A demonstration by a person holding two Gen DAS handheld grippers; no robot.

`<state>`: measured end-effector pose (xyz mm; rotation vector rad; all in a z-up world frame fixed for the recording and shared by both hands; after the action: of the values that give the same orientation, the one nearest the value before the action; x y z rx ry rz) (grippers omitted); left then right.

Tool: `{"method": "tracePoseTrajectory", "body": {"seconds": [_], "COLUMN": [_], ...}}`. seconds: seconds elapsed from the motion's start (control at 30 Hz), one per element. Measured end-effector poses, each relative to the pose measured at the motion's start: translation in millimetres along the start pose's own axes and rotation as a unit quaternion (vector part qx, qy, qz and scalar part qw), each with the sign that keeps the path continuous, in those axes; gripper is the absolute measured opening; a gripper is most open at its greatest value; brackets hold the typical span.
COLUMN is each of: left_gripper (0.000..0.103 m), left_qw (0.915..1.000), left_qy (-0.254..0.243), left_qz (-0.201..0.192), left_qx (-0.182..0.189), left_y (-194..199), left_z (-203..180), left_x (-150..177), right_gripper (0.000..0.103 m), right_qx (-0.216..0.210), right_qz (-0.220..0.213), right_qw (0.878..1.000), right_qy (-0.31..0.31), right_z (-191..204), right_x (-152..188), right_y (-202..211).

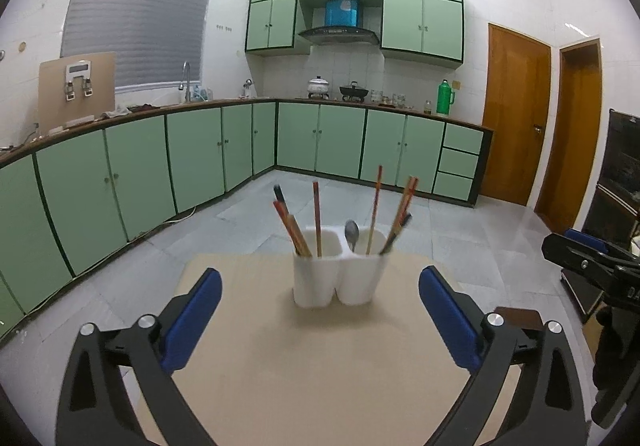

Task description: Organize utensils

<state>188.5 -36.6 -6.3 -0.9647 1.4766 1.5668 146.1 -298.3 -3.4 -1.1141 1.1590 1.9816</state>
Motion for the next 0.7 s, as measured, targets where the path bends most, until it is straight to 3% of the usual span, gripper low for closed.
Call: {"method": "tracePoseTrajectory", "body": {"seconds": [0.3,0.7], "left_gripper": [0.097,0.097], "left_qw": [0.9999,0.9993], "left_qy": [-0.012,-0.021], "left_qz": [0.005,-0.030], "left_qx": [0.003,-0.005], "left_y": [43,93], "left_z": [-4,-12], "left_x": [22,14], "right_gripper": [0.098,0.098], "right_qx": [-0.004,-0.013], "right_qz": [0.007,-0.013], "right_qw": [1.000,0.998], "right_qy": [0.024,0.052], "right_z": [37,65], "right_x": [25,19], "right_y": [33,75]}}
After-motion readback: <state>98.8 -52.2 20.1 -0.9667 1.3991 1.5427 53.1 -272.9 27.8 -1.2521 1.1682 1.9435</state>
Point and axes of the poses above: each gripper's, at about its wrist camera, not at the fingertips, and y roughly against the way its jaws point, z to its left, x to its underside, the point moved 2 cm from there along -y, roughly the way its jaws point, and after that the axes turned 14 degrees about -x, right-handed, at the moved point
